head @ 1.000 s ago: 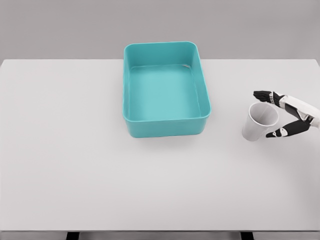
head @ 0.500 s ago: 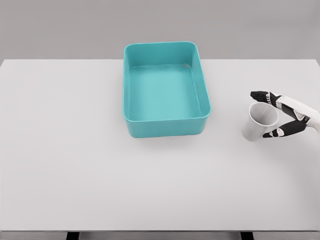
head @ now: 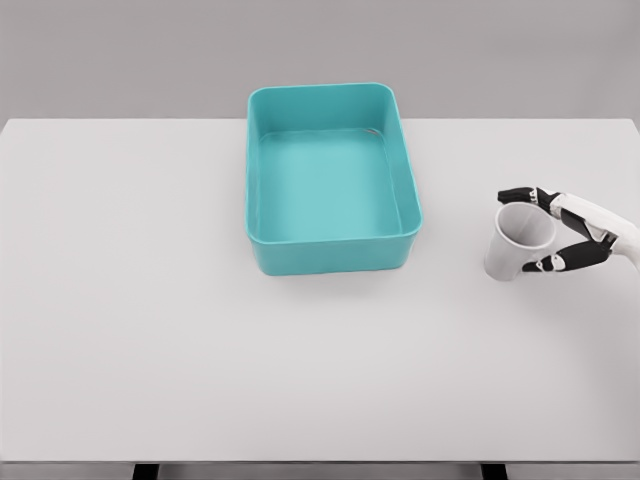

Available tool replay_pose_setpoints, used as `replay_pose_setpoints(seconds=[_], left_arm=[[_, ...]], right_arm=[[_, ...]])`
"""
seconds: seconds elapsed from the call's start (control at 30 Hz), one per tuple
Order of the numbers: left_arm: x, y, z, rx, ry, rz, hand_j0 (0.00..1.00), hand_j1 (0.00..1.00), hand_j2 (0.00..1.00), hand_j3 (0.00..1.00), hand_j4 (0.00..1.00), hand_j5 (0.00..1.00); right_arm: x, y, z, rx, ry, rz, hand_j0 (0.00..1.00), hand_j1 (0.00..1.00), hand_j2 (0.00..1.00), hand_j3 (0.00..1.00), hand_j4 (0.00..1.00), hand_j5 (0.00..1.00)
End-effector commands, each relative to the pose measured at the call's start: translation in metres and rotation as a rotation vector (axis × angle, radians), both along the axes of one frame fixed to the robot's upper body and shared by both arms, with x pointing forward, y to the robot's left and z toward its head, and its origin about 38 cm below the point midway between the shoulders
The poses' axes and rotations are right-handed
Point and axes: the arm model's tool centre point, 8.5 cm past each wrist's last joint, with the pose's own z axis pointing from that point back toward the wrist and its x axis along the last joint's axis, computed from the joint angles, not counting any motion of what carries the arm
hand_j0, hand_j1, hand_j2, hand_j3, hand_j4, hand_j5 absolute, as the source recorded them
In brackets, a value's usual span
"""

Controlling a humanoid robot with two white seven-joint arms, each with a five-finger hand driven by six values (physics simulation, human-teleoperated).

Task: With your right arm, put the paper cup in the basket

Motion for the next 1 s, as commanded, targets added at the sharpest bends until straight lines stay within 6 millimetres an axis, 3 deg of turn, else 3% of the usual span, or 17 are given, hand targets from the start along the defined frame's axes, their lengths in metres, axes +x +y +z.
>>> replay_pose_setpoints(seconds=[0.0,0.4,0.97], left_arm=[[0.0,0.0,0.0,0.0,0.0,0.0,1.0,1.0,1.0,1.0,1.0,1.0],[0.0,0.0,0.0,0.0,0.0,0.0,1.0,1.0,1.0,1.0,1.0,1.0],[0.0,0.0,0.0,0.0,0.0,0.0,1.0,1.0,1.0,1.0,1.0,1.0]], right_arm=[[0.001,0.0,0.002,0.01,-0.002,-0.004,0.8,0.8,0.8,0.8,0.8,0.8],[0.003,0.007,0.009,0.051,-0.03,0.009,0.71,0.71,0.71,0.71,0.71,0.71],[0.025,0.018,0.051,0.232,-0.196,-0.043,0.7,0.7,0.7,0.7,0.7,0.7]])
